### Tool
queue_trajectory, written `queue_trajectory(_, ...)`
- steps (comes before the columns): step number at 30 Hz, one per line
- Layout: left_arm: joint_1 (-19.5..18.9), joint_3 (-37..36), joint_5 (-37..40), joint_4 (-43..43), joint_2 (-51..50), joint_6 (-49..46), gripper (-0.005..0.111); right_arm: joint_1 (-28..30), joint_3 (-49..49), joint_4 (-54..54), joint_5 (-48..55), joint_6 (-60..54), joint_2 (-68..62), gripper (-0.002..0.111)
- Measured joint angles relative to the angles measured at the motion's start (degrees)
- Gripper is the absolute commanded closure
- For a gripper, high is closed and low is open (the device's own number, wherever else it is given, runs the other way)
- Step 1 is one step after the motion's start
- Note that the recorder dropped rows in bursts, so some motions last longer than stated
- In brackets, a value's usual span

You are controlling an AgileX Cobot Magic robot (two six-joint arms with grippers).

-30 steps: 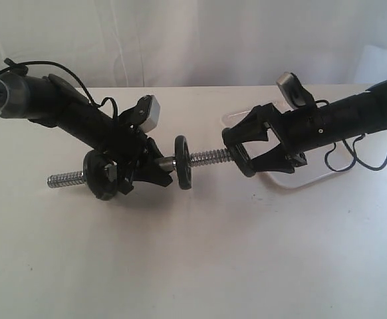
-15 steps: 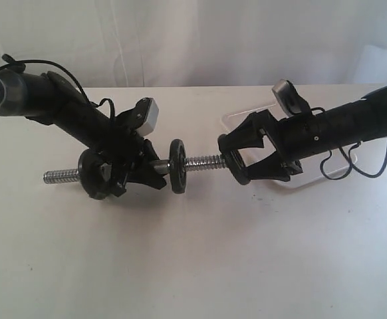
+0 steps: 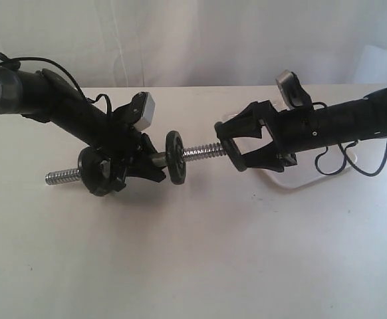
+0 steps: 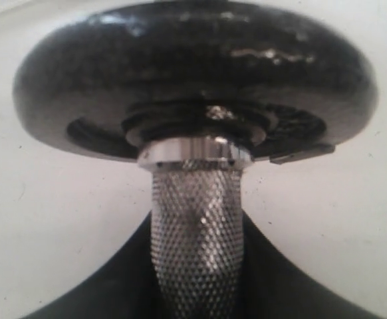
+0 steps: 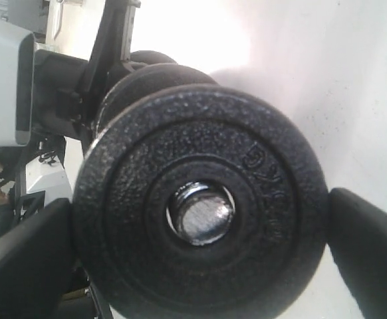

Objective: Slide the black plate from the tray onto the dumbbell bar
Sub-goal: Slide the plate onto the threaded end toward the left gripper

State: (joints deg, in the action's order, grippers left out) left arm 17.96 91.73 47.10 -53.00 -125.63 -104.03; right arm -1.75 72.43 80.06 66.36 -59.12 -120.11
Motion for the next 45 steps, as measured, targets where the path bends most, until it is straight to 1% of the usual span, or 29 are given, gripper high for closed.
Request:
queue_trajectory(15, 0.0, 0.0, -1.5, -1.9, 0.1, -1.6, 0.107, 0.0, -0.1, 2.2, -0.5, -2.9, 0.3, 0.108)
queue_trajectory(22, 0.2, 0.0, -2.9, -5.6, 0.1, -2.8, 0.107, -0.2, -0.1, 5.9, -0.5, -5.6, 0.3, 0.108)
queue_trajectory(30, 0.2, 0.0, -3.4, -7.2, 0.1, -3.0, 0.107, -0.2, -0.1, 8.0, -0.9, -7.5, 0.3, 0.108)
queue_trajectory(40, 0.2, 0.0, -2.9, -7.2, 0.1, -3.3, 0.107, -2.5, -0.3, 8.3, -2.5, -9.1, 0.3, 0.108)
queue_trajectory(45, 0.2, 0.0, -2.9, -7.2, 0.1, -3.5, 0.107, -4.3, -0.3, 8.6, -5.1, -11.9, 0.3, 0.108)
